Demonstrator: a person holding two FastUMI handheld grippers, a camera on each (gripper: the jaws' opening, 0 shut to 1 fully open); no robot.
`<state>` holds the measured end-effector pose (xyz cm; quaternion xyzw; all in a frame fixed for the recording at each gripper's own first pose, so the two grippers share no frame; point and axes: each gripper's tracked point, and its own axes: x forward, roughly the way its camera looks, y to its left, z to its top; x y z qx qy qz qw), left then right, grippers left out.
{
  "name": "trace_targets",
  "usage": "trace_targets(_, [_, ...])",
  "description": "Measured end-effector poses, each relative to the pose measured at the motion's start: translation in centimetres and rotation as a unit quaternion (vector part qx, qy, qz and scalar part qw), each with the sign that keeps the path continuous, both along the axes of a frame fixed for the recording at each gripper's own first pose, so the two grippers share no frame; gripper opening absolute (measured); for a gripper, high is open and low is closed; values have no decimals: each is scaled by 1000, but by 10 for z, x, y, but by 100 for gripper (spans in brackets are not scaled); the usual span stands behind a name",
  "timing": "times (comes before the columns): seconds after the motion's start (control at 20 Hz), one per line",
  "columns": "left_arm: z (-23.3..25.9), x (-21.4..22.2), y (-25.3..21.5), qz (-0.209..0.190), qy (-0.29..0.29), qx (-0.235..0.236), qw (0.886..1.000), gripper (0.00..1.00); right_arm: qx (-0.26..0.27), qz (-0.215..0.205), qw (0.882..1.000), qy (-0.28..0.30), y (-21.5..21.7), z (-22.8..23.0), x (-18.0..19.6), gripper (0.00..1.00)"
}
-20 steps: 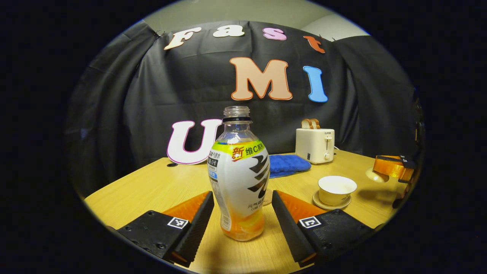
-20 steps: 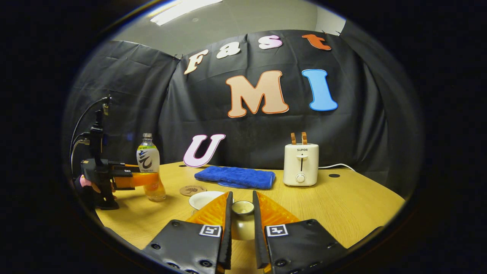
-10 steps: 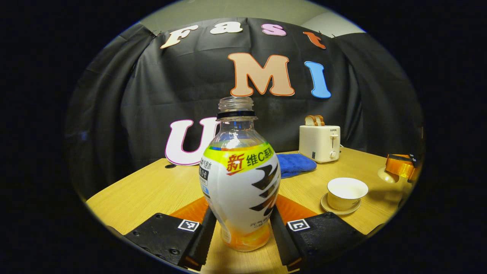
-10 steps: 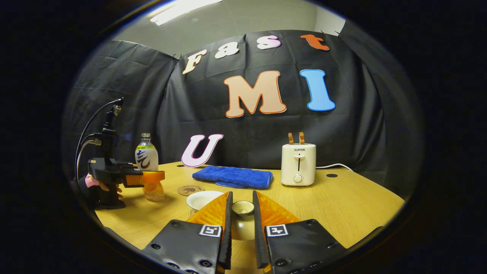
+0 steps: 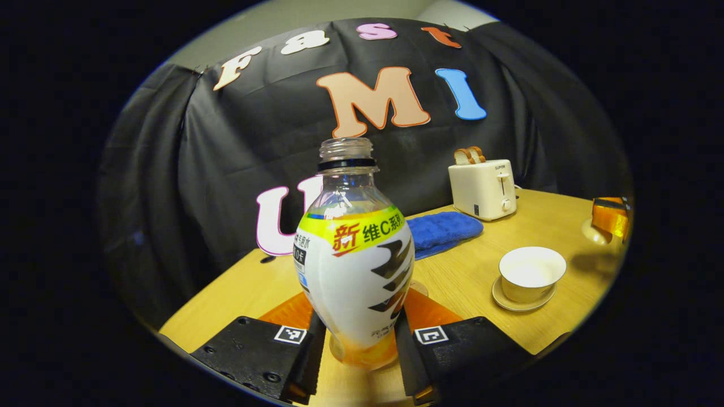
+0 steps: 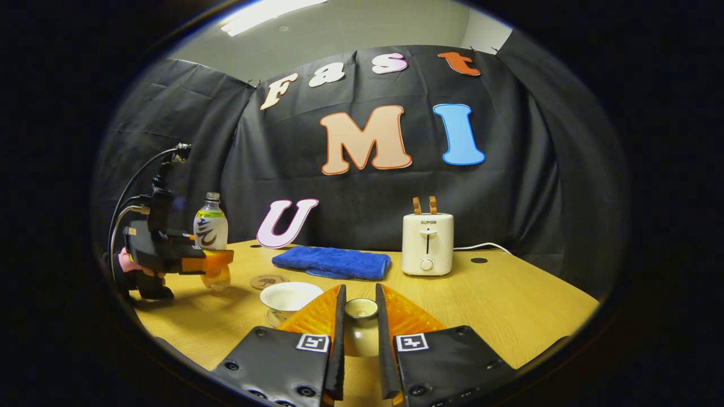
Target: Open the teacup lid with one hand, grasp the water bottle and pour water into the teacup with the other hand; after pouring, place the water bottle on the coaster and then close the teacup lid.
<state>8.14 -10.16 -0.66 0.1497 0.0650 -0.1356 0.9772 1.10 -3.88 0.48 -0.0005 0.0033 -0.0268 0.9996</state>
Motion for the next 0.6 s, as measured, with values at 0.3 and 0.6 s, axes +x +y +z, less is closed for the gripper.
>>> trace_targets(0.3, [32, 13, -1, 9, -88, 228, 969, 54, -2, -24, 1000, -1, -19, 1, -2, 29])
trace_targets(0.6, [21, 8, -18, -30, -129, 417, 899, 54, -2, -47, 999, -3, -33, 2, -5, 29])
